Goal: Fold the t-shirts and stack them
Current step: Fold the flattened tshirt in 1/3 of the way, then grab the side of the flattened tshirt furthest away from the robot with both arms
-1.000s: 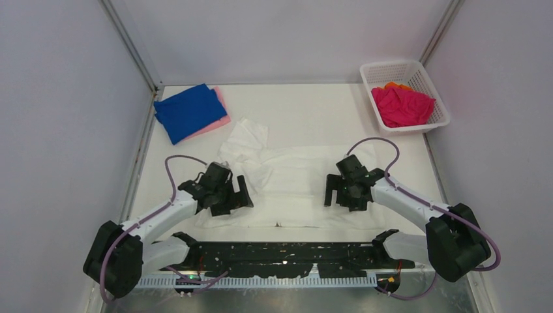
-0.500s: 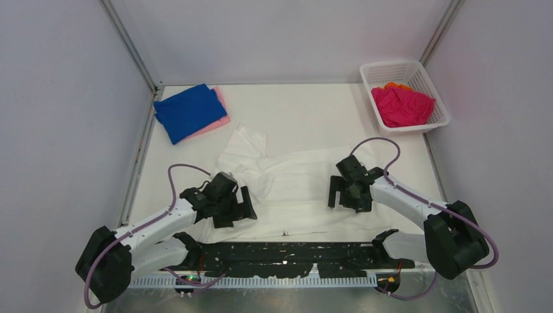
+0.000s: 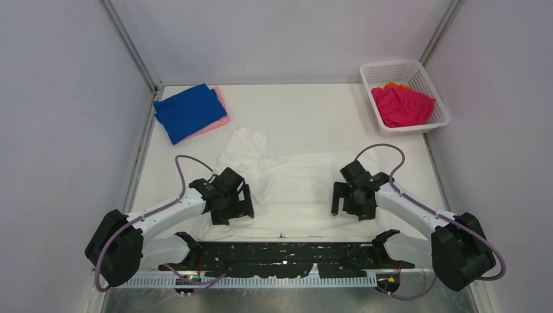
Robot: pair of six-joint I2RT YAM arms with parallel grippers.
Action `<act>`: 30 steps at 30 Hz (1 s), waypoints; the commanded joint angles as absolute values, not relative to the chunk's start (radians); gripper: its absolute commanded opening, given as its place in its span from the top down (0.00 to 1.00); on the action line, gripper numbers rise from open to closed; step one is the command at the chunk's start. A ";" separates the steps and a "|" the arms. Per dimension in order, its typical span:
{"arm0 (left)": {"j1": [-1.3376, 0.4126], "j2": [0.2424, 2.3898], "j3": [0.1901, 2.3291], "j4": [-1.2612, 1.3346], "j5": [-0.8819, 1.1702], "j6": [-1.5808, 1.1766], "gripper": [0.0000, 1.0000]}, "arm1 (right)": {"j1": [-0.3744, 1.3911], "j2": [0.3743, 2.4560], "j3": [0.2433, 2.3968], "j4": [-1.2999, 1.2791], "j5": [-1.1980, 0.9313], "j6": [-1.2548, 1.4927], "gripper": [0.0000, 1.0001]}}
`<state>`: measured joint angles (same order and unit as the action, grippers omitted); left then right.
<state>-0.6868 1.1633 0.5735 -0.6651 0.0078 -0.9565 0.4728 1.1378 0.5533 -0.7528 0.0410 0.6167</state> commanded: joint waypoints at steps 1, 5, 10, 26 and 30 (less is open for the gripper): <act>-0.683 1.151 0.578 -0.746 -0.074 -0.899 0.01 | 0.466 1.126 0.553 -0.820 0.076 0.621 0.05; -0.683 1.114 0.569 -0.775 -0.066 -0.860 0.01 | 0.466 1.118 0.558 -0.812 0.071 0.613 0.05; -0.683 1.068 0.649 -0.792 -0.061 -0.811 0.01 | 0.466 1.012 0.643 -0.742 0.066 0.569 0.05; -0.328 1.561 1.351 -0.622 0.028 -0.625 0.01 | 0.303 1.024 0.752 -0.388 0.030 0.574 0.05; -0.316 1.867 1.682 -0.746 -0.072 -0.547 0.01 | 0.217 1.073 0.730 -0.352 -0.082 0.560 0.04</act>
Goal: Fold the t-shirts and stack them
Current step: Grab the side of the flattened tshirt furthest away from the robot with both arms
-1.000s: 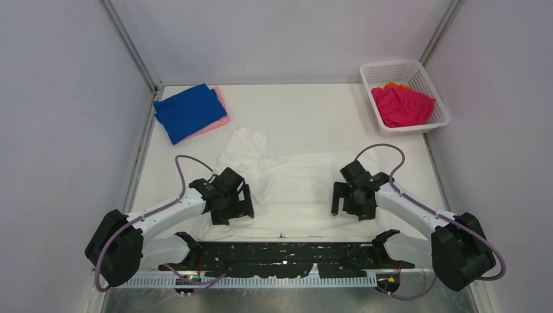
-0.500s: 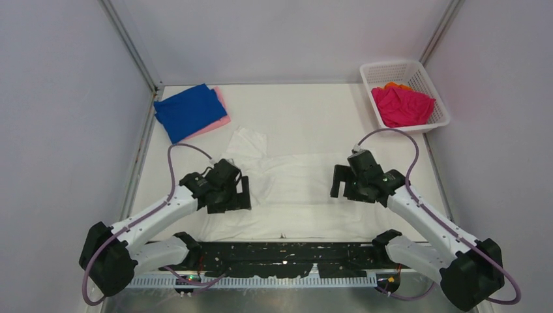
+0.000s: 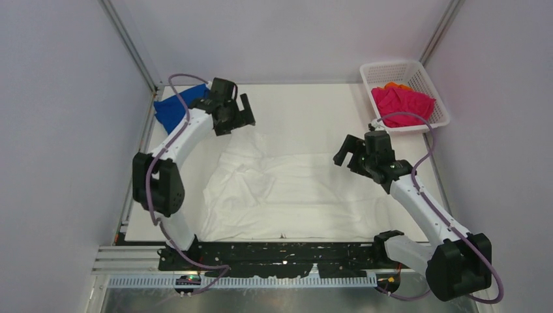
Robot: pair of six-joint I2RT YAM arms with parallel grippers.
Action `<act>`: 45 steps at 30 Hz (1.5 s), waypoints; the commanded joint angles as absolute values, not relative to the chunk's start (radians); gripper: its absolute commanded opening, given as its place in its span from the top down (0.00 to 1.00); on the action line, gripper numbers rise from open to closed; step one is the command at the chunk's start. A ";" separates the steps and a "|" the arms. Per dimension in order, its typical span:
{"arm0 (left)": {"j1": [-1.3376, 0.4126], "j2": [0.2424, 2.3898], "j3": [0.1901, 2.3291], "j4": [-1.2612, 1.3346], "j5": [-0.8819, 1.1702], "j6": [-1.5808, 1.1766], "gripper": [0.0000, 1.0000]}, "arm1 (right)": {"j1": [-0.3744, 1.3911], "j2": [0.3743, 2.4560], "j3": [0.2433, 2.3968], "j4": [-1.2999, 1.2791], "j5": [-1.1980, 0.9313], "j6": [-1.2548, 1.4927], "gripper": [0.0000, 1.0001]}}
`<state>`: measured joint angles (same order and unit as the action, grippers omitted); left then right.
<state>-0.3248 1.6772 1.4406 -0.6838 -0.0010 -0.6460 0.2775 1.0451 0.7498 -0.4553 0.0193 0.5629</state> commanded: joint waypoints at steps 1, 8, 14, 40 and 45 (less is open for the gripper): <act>-0.313 1.933 1.762 -0.789 -0.091 -0.539 0.01 | 0.211 1.075 0.726 -0.347 -0.083 0.555 0.04; -0.308 2.305 2.218 -0.962 -0.069 -0.510 0.01 | 0.197 1.049 0.717 -0.323 -0.013 0.490 0.04; -0.307 2.421 2.289 -0.973 -0.059 -0.517 0.01 | 0.193 1.006 0.696 -0.314 0.013 0.469 0.05; -0.325 2.407 2.171 -1.067 -0.047 -0.560 0.53 | 0.191 0.902 0.653 -0.345 0.058 0.434 0.05; -0.325 2.408 2.175 -1.068 -0.046 -0.557 0.78 | 0.192 0.889 0.650 -0.347 0.085 0.431 0.05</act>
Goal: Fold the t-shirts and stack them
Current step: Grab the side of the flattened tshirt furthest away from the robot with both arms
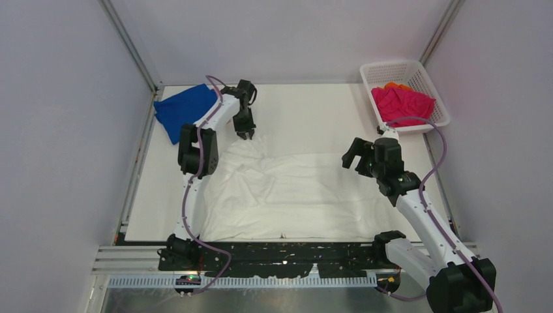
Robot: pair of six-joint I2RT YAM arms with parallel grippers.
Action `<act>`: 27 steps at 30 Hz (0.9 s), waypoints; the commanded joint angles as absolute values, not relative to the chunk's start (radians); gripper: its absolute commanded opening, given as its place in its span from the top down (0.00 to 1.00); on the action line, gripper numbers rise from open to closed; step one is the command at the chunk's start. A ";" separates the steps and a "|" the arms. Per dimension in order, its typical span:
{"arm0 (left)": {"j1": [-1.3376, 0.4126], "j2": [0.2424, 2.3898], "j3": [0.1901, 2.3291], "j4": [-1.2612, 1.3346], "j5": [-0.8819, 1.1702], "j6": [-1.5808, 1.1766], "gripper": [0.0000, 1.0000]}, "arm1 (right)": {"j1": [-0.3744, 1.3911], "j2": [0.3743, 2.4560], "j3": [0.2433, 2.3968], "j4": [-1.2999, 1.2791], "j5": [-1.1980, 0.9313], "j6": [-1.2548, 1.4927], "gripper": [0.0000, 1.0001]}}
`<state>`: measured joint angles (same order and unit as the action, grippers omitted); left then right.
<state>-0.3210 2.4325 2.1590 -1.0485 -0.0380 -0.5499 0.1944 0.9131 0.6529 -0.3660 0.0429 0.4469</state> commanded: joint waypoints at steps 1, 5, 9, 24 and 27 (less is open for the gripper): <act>-0.325 2.409 2.175 -1.069 -0.045 -0.554 0.85 | 0.192 0.890 0.651 -0.349 0.091 0.431 0.04; -0.325 2.411 2.180 -1.062 -0.041 -0.536 1.00 | 0.190 0.909 0.665 -0.353 0.125 0.424 0.05; -0.325 2.379 2.155 -1.041 -0.031 -0.522 1.00 | 0.188 0.983 0.708 -0.370 0.187 0.425 0.05; -0.341 2.016 1.745 -0.756 0.062 -0.528 1.00 | 0.082 1.687 1.227 -0.584 0.412 0.509 0.00; -0.349 1.971 1.684 -0.733 0.064 -0.532 1.00 | 0.081 1.756 1.288 -0.606 0.447 0.524 0.01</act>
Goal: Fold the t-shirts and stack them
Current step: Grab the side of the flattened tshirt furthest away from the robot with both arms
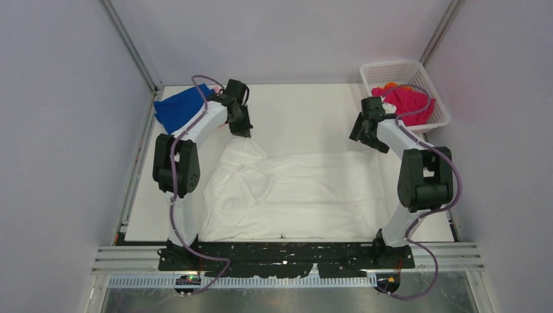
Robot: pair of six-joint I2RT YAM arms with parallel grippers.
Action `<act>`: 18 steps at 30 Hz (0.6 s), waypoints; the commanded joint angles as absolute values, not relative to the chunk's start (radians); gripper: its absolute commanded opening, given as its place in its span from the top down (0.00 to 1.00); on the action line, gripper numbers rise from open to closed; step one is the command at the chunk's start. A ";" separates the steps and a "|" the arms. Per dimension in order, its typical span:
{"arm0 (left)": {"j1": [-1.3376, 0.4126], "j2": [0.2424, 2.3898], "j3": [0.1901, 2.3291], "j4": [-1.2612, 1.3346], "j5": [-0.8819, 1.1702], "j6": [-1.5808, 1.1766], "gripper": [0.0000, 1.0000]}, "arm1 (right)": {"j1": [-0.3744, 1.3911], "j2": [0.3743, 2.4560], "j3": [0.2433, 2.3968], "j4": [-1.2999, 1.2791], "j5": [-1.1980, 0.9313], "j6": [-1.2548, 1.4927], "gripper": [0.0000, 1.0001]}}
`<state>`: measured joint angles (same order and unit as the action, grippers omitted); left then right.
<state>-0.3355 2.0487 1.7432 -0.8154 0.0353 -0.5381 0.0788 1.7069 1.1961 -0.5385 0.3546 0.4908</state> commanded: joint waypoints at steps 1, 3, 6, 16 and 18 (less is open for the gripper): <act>-0.352 1.950 1.663 -0.724 0.066 -0.535 1.00 | 0.081 1.792 1.318 -0.615 0.460 0.527 0.02; -0.357 1.913 1.609 -0.702 0.066 -0.538 1.00 | 0.081 1.844 1.358 -0.643 0.468 0.536 0.04; -0.364 1.868 1.556 -0.679 0.065 -0.542 1.00 | 0.083 1.894 1.386 -0.659 0.471 0.548 0.07; -0.387 1.772 1.457 -0.664 0.035 -0.546 1.00 | 0.088 1.941 1.368 -0.683 0.472 0.554 0.16; -0.388 1.758 1.438 -0.660 0.032 -0.547 1.00 | 0.090 1.921 1.342 -0.680 0.480 0.557 0.22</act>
<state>-0.3840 1.8271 1.4639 -0.7017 0.0494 -0.5419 0.0814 1.9572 1.3609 -0.6582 0.4397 0.5346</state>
